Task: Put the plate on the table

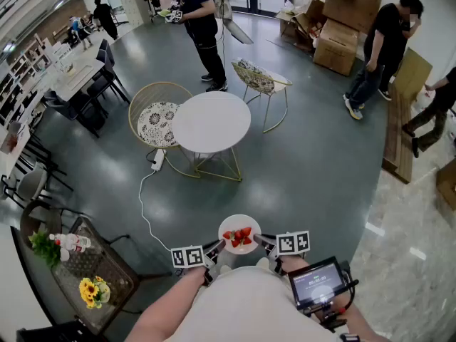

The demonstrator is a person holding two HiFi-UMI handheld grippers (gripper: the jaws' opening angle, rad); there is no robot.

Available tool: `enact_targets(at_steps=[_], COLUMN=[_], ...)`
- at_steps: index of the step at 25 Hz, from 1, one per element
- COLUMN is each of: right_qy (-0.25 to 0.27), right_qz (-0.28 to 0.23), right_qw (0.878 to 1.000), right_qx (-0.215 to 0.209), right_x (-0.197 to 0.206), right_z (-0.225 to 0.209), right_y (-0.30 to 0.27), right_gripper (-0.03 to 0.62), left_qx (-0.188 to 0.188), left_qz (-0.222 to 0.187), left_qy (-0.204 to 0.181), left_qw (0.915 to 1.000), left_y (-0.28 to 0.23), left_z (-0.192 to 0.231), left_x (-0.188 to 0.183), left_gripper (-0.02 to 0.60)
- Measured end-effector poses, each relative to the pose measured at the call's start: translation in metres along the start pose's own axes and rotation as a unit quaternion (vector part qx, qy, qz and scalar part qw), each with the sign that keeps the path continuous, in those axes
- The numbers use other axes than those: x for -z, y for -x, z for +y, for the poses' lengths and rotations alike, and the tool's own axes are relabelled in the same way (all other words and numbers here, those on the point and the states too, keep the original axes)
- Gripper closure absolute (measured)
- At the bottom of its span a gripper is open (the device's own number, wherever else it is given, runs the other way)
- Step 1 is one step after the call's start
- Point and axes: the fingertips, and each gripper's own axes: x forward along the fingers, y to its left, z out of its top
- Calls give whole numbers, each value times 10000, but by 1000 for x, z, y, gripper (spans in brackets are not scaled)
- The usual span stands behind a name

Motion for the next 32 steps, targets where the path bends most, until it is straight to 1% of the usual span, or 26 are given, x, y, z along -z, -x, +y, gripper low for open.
enact_targets(at_steps=[4,6,8,11,15,25,27,30,32], right_qy=[197,284,298,244,99,34,58,114,135], right_qz=[-69,-35,20,53,-14,-123,-152,-170,-168], right_qw=[9996,9995,9995,9995,9997,9996,9996,9994,9993], right_qx=[184,156,85,169,230,242,247,286,302], right_x=[-26,-37,-39,-32,-24,-21,-17,2,6], right_z=[-13,-13,-4,7,7,14,17,27,31], right_y=[-14,-28,-37,-33,-30,-40,-48,-79,-86], right_gripper=[566,566,566,566,566,566,566,566,566], left_qx=[73,104,133,160,183,209,219,248,244], left_qz=[-223,-356,-421,-378,-300,-319,-333,-327,-335], left_qy=[-37,-81,-74,-51,-130,-303,-346,-413,-444], left_qw=[9997,9993,9990,9991,9993,9988,9986,9983,9982], left_y=[-14,-13,-6,2,3,14,20,42,48], left_z=[10,17,19,16,14,18,25,55,62], left_x=[-23,-37,-43,-38,-34,-41,-42,-40,-41], left_gripper=[566,566,566,566,566,566,566,566,566])
